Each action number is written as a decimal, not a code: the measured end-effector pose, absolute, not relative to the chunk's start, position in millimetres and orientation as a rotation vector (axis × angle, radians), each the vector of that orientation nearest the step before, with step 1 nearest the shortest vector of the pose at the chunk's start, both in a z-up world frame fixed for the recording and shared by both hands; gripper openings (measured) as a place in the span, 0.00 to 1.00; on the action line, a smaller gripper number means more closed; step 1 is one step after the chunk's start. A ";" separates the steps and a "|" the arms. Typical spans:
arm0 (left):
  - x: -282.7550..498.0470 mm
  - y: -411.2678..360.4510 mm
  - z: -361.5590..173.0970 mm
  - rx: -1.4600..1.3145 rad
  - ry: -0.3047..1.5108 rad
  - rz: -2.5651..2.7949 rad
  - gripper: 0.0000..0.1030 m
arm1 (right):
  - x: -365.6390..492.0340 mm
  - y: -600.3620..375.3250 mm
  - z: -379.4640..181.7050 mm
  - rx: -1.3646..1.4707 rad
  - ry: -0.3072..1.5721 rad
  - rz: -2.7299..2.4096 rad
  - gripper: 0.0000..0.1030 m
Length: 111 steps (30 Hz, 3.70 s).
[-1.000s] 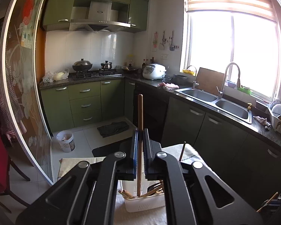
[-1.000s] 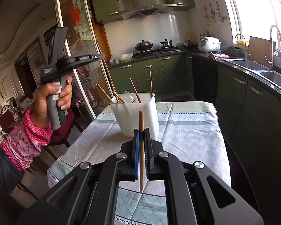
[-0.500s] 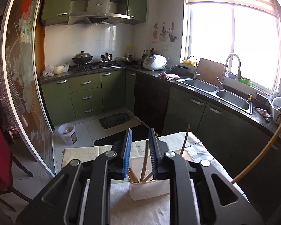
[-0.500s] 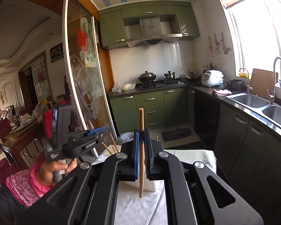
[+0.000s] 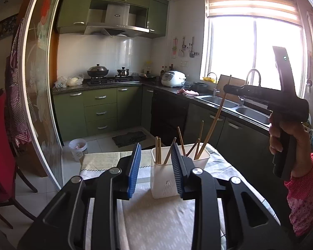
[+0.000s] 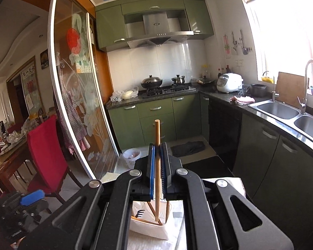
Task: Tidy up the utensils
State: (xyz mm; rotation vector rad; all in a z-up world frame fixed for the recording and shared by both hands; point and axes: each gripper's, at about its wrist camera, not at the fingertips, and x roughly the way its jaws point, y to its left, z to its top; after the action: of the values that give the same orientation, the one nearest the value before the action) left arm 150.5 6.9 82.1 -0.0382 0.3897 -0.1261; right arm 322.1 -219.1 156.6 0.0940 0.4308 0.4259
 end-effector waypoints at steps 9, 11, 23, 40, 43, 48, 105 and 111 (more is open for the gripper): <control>107.2 22.2 51.5 -0.099 0.383 -0.058 0.33 | 341.1 -201.6 81.9 0.044 0.572 0.431 0.06; 100.6 28.2 46.6 -0.137 0.392 -0.056 0.34 | 343.0 -198.9 71.1 0.036 0.591 0.432 0.06; 92.2 37.7 31.9 -0.158 0.393 0.020 0.44 | 316.9 -216.2 69.6 0.045 0.544 0.438 0.12; 50.9 2.3 28.8 -0.037 0.323 0.014 0.93 | 119.3 -277.4 24.4 0.019 0.466 0.412 0.96; 39.0 -2.4 31.6 -0.052 0.324 -0.012 0.93 | 83.2 -284.6 20.5 0.014 0.443 0.393 0.96; 19.2 -6.3 32.4 -0.068 0.338 -0.030 0.93 | 34.6 -289.2 13.2 -0.007 0.406 0.351 0.96; -22.3 -2.3 21.1 -0.070 0.368 0.027 0.93 | 11.3 -281.1 8.4 -0.007 0.367 0.357 0.96; -22.4 -4.5 20.0 -0.065 0.368 0.022 0.93 | 11.2 -280.9 8.5 -0.009 0.369 0.363 0.96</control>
State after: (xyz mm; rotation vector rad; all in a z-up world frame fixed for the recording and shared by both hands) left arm -22.4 -4.5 20.0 -0.0645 0.3677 0.0224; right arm 11.2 -280.9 8.5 -0.0088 0.3687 0.3633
